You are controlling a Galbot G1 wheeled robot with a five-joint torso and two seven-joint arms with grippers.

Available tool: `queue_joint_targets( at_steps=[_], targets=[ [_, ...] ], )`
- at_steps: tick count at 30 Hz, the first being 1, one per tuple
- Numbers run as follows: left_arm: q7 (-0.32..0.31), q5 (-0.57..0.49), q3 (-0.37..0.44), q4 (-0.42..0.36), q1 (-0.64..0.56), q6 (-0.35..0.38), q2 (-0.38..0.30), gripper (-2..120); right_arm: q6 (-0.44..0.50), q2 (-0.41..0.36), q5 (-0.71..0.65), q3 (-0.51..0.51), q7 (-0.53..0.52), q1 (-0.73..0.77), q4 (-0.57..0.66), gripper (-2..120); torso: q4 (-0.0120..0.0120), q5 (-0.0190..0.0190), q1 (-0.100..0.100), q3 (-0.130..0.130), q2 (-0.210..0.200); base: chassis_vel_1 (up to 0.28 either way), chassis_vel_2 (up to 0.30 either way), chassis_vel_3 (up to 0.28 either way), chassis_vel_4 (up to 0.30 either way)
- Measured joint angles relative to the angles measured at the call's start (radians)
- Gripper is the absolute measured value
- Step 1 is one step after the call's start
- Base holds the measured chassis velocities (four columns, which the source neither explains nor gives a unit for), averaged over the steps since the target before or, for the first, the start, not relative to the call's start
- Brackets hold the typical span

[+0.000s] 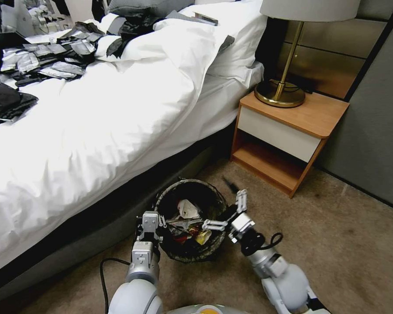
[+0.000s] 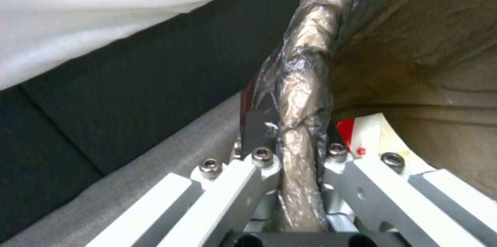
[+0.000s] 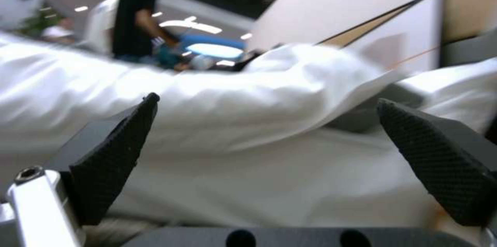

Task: Pick up the trash bin, then pick up the garbage from the floor and place it into the trash bin.

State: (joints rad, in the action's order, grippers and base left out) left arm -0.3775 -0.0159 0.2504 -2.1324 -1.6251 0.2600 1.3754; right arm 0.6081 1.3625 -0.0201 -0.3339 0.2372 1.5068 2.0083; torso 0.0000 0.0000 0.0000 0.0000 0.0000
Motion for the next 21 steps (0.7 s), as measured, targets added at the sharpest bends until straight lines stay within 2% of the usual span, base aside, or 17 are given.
queue_joint_targets(
  at_steps=[2, 3, 6, 13, 21],
  targets=[
    [-0.001, -0.006, 0.006, 0.003, 0.003, 0.000, -0.001, 0, 0.015, 0.032, 0.053, -0.060, -0.133, 0.051, 0.037, 100, 0.0000, 0.0000, 0.000, 0.000, 0.000, 0.000, 0.000, 0.000, 0.000],
    [-0.001, -0.006, 0.006, 0.003, 0.003, 0.000, -0.001, 0, 0.015, 0.032, 0.053, -0.060, -0.133, 0.051, 0.037, 100, 0.0000, 0.0000, 0.000, 0.000, 0.000, 0.000, 0.000, 0.000, 0.000],
    [-0.001, -0.008, 0.008, 0.006, 0.003, -0.001, -0.001, 0, 0.029, 0.055, 0.072, -0.105, -0.262, 0.109, 0.016, 100, -0.0002, -0.0001, 0.000, 0.000, 0.000, 0.000, 0.000, 0.000, 0.000],
    [-0.004, -0.021, 0.008, 0.009, 0.003, -0.002, -0.001, 0, 0.079, 0.082, 0.061, -0.150, -0.302, 0.183, -0.093, 100, -0.0002, 0.0001, 0.000, 0.000, 0.000, 0.000, 0.000, 0.000, 0.000],
    [-0.006, -0.028, 0.004, -0.003, -0.001, -0.001, 0.001, 0, 0.087, 0.086, 0.042, -0.155, -0.297, 0.172, -0.118, 100, 0.0000, 0.0000, 0.000, 0.000, 0.000, 0.000, 0.000, 0.000, 0.000]
  ],
)
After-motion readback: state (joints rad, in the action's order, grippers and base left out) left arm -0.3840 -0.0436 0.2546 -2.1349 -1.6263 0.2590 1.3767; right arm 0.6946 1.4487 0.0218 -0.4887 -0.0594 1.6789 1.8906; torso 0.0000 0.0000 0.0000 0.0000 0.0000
